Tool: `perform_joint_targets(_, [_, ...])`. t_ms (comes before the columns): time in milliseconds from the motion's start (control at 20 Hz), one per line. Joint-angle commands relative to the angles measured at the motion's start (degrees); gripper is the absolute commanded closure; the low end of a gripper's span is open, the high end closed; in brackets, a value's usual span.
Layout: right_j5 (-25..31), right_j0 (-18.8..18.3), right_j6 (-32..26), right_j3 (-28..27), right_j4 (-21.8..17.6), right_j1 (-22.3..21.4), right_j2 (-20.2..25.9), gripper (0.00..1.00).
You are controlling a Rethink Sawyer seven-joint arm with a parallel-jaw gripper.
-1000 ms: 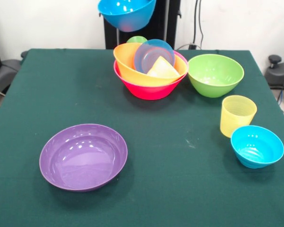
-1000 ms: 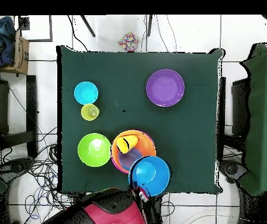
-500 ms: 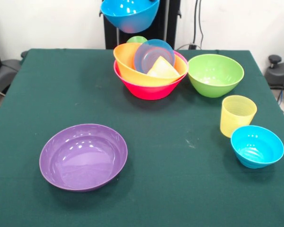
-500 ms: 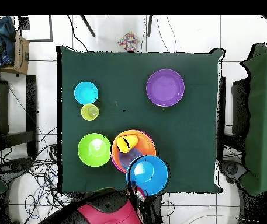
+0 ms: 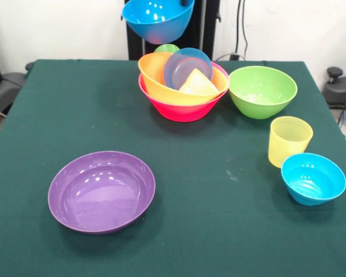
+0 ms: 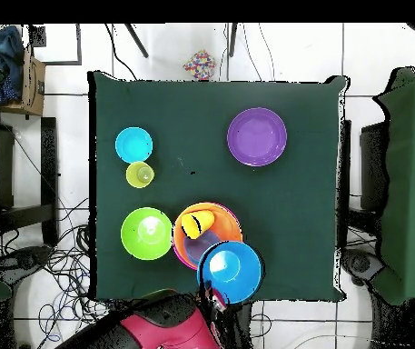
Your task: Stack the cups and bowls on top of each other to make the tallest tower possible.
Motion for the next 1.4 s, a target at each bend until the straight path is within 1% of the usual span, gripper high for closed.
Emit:
perform_joint_targets(50, [6.70,-0.51,15.90,-4.01,2.79,0.75,9.76,1.00])
perform_joint_targets(350, [7.20,1.21,21.49,-5.19,0.25,0.90,9.61,1.00])
perform_joint_targets(650, [6.42,3.07,26.06,-6.00,-1.64,1.75,8.56,1.00])
perform_joint_targets(1400, [6.88,3.67,28.59,-7.21,-1.48,2.64,8.48,1.00])
